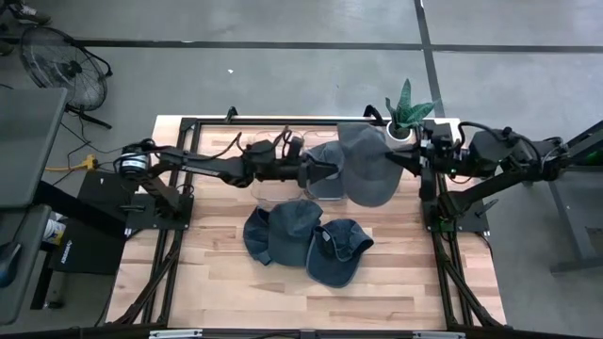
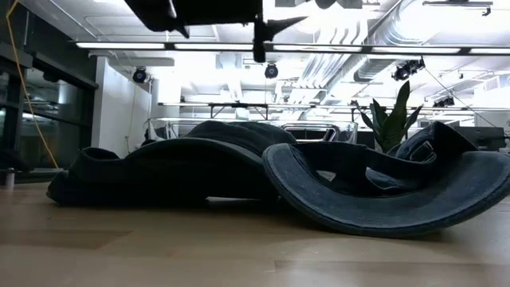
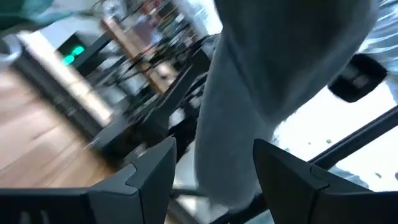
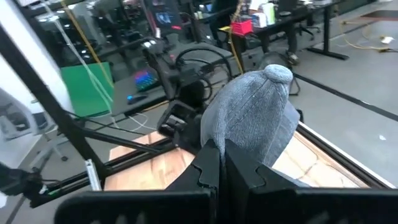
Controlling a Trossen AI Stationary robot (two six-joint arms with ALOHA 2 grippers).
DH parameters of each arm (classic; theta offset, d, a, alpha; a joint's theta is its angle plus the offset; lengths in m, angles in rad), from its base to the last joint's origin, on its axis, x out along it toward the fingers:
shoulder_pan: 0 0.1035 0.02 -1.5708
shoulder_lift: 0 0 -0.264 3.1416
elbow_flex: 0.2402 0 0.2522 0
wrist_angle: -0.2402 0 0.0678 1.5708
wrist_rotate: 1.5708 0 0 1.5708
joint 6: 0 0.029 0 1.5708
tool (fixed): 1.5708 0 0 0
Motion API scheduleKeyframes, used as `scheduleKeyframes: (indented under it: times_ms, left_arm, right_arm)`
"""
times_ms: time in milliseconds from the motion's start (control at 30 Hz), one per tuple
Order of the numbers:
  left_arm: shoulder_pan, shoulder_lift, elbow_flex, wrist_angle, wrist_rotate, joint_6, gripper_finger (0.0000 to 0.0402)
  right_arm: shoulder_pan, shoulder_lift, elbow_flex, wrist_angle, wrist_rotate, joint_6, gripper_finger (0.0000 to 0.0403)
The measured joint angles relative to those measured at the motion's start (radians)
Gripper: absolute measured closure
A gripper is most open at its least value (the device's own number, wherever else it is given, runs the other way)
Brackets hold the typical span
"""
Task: Pick & Place hat
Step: Put the gray cap into the right transparent bin
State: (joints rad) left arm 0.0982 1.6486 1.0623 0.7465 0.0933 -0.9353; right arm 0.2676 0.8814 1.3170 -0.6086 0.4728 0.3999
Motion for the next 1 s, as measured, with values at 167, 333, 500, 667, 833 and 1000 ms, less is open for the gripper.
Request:
scheduleKeyframes:
  times_ms: [167, 333, 500, 667, 833, 1000]
  left_arm:
    - [-0.002, 0.056, 0.001, 0.117, 0.003, -0.042, 0.019]
    - [-0.012, 0.078, 0.0, 0.184, 0.006, -0.065, 0.019]
    - [-0.015, 0.1, 0.006, 0.206, 0.006, -0.065, 0.019]
    - [-0.014, 0.091, 0.047, 0.203, 0.011, -0.056, 0.019]
    - [-0.014, 0.095, 0.065, 0.193, 0.03, -0.033, 0.019]
    - [-0.014, 0.095, 0.065, 0.19, 0.052, -0.031, 0.019]
  right_arm:
    - [0.0, 0.001, 0.0, 0.005, -0.016, -0.016, 0.0403]
    - [0.0, 0.001, 0.0, 0.008, -0.014, -0.02, 0.0403]
    - [-0.001, 0.004, 0.0, 0.009, -0.007, -0.027, 0.0403]
    - [-0.046, 0.034, -0.001, 0.053, -0.048, -0.04, 0.0403]
    - [-0.102, 0.069, -0.001, 0.061, -0.105, -0.042, 0.0403]
    - [-0.147, 0.078, -0.002, 0.052, -0.107, -0.039, 0.0403]
